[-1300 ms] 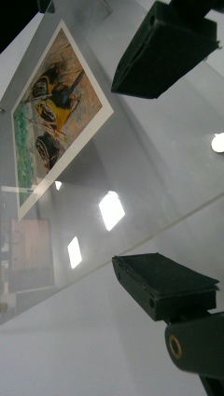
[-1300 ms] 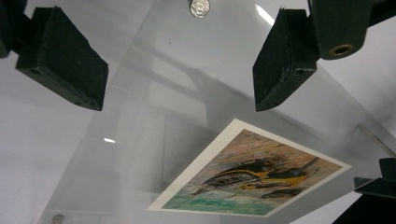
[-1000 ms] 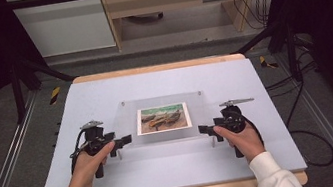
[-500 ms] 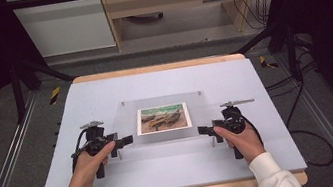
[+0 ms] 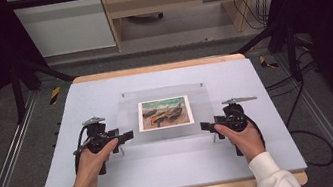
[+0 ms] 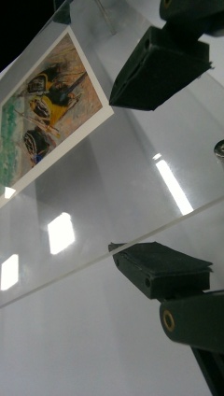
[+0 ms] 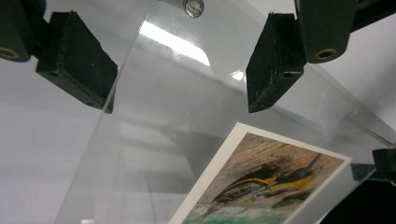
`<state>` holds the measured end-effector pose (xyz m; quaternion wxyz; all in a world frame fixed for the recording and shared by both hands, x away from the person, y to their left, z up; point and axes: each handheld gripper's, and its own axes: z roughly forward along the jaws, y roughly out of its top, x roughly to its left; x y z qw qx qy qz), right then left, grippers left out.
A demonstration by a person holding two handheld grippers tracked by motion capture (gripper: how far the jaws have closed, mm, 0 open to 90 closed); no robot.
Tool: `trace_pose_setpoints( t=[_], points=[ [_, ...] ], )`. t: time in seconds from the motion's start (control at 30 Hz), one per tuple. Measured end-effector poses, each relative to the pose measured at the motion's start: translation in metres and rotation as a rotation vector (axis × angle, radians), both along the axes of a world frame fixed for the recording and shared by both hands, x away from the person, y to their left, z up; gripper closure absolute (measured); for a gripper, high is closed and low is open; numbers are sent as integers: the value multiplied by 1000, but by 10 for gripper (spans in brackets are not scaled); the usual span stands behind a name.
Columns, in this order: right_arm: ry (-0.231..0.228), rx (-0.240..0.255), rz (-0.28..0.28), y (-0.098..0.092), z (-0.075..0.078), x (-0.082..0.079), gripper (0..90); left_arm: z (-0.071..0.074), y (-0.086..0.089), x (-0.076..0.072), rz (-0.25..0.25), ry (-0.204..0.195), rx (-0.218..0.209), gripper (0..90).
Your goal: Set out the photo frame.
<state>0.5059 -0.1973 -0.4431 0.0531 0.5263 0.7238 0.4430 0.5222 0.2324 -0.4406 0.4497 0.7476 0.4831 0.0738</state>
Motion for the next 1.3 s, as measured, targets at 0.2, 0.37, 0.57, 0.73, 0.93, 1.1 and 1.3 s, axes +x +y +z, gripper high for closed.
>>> trace_pose_setpoints(
  t=[0.2, 0.37, 0.57, 0.73, 0.93, 1.1, 1.3],
  points=[
    [-31, 6, -32, -6, 7, 16, 275, 7, -7, 19, 29, -37, -17, 282],
    [-55, -28, -58, -8, 9, 35, 290, 4, -15, 37, 57, -51, -8, 307],
    [-81, -55, -79, -8, 9, 48, 292, 4, -22, 48, 91, -85, -16, 318],
    [-94, -73, -88, -9, 7, 50, 292, 7, -29, 47, 97, -113, 16, 321],
    [-110, -72, -96, -10, 6, 45, 298, 6, -31, 44, 106, -143, 12, 321],
    [-150, -95, -107, -7, 5, 37, 310, -2, -29, 37, 113, -140, 7, 321],
    [-174, -102, -107, -5, 4, 32, 315, -2, -28, 33, 110, -154, 17, 323]
  ],
)
